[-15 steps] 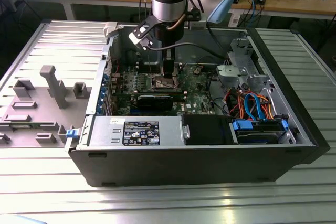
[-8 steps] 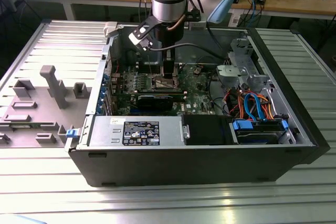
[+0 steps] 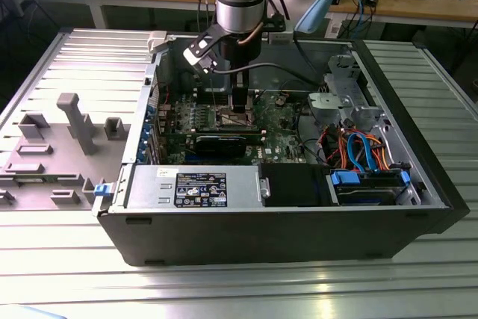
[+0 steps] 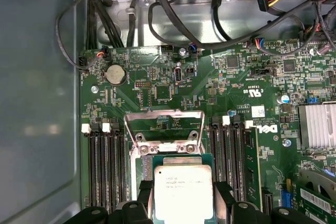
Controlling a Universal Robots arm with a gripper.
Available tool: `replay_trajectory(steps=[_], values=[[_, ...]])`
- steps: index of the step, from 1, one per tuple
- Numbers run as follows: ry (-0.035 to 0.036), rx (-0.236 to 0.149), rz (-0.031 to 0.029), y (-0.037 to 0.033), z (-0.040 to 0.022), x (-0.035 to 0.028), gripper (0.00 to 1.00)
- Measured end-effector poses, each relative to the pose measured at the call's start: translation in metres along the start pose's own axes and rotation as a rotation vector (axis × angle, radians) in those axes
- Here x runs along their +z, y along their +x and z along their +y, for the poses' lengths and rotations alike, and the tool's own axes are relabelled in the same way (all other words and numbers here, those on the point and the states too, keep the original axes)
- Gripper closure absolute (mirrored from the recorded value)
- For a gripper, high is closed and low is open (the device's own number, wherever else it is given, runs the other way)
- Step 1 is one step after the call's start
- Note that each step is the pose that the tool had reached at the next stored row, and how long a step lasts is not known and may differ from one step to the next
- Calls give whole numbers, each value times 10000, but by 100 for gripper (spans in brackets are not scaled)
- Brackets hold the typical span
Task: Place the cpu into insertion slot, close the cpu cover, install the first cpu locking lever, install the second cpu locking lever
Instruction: 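Place the cpu into insertion slot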
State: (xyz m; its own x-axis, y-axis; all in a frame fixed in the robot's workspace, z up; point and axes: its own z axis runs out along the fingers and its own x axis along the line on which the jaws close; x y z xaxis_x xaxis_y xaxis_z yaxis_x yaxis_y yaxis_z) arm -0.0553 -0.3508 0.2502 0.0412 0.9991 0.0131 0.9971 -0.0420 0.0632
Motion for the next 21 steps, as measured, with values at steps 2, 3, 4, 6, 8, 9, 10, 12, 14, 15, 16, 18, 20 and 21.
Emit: replay_trajectory(steps=[2,3,4,6,8,9,10,12,14,15,16,18,20,21], values=[[0,-1,0,0,0,7,45],[0,0,0,0,-1,11,45],[0,0,-1,0,-1,16,45],[0,-1,-1,0,-2,21,45],[0,0,0,0,-2,25,45],[0,0,0,0,-2,27,45],[0,0,0,0,-3,29,45],[0,0,0,0,-3,34,45],[0,0,0,-1,-4,40,45],[0,0,0,-1,-4,43,45],[0,0,0,-1,-5,45,45],[0,0,0,-1,-6,52,45],[0,0,0,-1,-6,57,45],[0,0,0,-1,-6,59,45]])
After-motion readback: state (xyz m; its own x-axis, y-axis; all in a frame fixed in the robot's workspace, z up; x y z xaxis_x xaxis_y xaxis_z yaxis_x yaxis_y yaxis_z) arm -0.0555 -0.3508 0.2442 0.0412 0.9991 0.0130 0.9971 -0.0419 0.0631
